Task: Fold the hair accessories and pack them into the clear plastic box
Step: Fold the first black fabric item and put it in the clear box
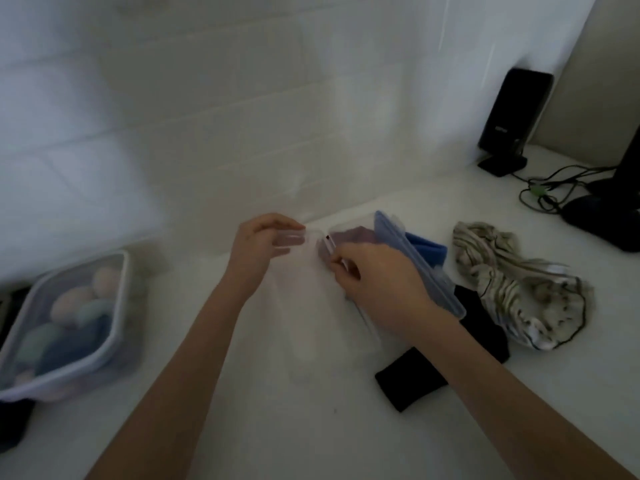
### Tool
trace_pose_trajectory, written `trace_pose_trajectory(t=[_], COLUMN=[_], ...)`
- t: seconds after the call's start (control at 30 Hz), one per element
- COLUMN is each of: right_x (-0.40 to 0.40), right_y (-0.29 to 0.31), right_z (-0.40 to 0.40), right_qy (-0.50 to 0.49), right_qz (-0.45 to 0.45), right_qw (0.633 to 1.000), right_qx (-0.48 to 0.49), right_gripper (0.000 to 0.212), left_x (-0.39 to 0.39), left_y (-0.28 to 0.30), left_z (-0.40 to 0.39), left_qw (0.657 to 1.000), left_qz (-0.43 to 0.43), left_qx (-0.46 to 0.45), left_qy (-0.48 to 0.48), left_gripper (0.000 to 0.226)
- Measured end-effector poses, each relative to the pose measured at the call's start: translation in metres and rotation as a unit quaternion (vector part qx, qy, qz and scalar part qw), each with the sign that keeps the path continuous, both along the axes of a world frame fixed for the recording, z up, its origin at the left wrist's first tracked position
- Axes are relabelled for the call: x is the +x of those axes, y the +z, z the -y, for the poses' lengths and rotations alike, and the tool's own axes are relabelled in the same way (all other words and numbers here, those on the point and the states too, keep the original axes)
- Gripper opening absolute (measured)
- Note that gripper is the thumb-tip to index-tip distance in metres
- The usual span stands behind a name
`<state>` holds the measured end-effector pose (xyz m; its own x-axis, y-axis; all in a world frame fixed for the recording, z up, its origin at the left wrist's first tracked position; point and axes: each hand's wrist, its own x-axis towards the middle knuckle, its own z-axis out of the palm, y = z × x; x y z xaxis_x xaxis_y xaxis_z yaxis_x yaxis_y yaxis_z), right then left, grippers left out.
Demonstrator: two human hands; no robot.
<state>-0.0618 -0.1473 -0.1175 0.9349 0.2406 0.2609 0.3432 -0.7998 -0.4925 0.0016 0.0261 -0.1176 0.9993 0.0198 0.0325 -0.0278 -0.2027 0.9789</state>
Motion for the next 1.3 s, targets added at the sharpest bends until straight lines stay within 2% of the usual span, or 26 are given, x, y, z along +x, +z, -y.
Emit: trace_pose_trajectory(t=[0.17, 0.3, 0.4, 0.47, 0.53, 0.6, 0.7, 0.73, 0.8, 0.9, 0.97, 1.13, 1.2, 1.3], right_x=[-0.004, -0.041, -0.078, -0.092, -0.098, -0.100, -0.101, -0.102, -0.107, -0.119, -0.124, -0.125, -0.126, -0.127], right_y=[-0.002, 0.006, 0.003, 0.000, -0.001, -0.003, -0.007, -0.011, -0.025, -0.043, -0.051, -0.055, -0.055, -0.055], right_z=[-0.016, -0.034, -0.048, -0.055, -0.058, -0.057, -0.047, -0.041, -0.028, -0.017, -0.016, -0.016, -0.015, -0.014], right_qy=[-0.003, -0.009, 0.001, -0.031, -0.075, -0.107, -0.168, -0.203, -0.278, -0.337, -0.332, -0.254, -0.251, -0.275], right_qz=[0.059, 0.087, 0.118, 0.154, 0.194, 0.213, 0.185, 0.177, 0.128, 0.007, -0.018, -0.003, 0.006, 0.047], right_qw=[0.998, 0.992, 0.987, 0.981, 0.974, 0.970, 0.967, 0.962, 0.951, 0.934, 0.939, 0.967, 0.965, 0.960], right_qx=[-0.039, -0.089, -0.111, -0.111, -0.084, -0.044, 0.048, 0.044, -0.033, -0.117, -0.086, 0.025, 0.071, 0.032], right_gripper=[0.021, 0.024, 0.017, 0.016, 0.017, 0.024, 0.033, 0.032, 0.033, 0.045, 0.051, 0.065, 0.062, 0.038], left_x=[-0.022, -0.053, -0.087, -0.110, -0.129, -0.141, -0.158, -0.166, -0.175, -0.177, -0.175, -0.171, -0.169, -0.170], left_y=[-0.015, -0.025, -0.038, -0.043, -0.046, -0.047, -0.045, -0.044, -0.045, -0.045, -0.045, -0.048, -0.050, -0.049], left_z=[-0.014, -0.035, -0.054, -0.060, -0.068, -0.075, -0.075, -0.073, -0.068, -0.067, -0.067, -0.065, -0.063, -0.060], left_qw=[0.997, 0.983, 0.970, 0.957, 0.923, 0.878, 0.855, 0.847, 0.819, 0.795, 0.787, 0.775, 0.769, 0.750], left_qz=[0.031, 0.075, 0.151, 0.206, 0.287, 0.369, 0.406, 0.411, 0.429, 0.443, 0.456, 0.482, 0.490, 0.510], left_qx=[-0.061, -0.090, -0.029, 0.028, 0.130, 0.227, 0.296, 0.320, 0.374, 0.413, 0.413, 0.407, 0.409, 0.421], left_qy=[0.046, 0.139, 0.186, 0.202, 0.220, 0.203, 0.129, 0.106, 0.074, 0.042, 0.037, 0.042, 0.031, 0.021], left_gripper=[0.040, 0.040, 0.033, 0.037, 0.039, 0.042, 0.040, 0.034, 0.024, 0.031, 0.029, 0.013, 0.008, 0.009])
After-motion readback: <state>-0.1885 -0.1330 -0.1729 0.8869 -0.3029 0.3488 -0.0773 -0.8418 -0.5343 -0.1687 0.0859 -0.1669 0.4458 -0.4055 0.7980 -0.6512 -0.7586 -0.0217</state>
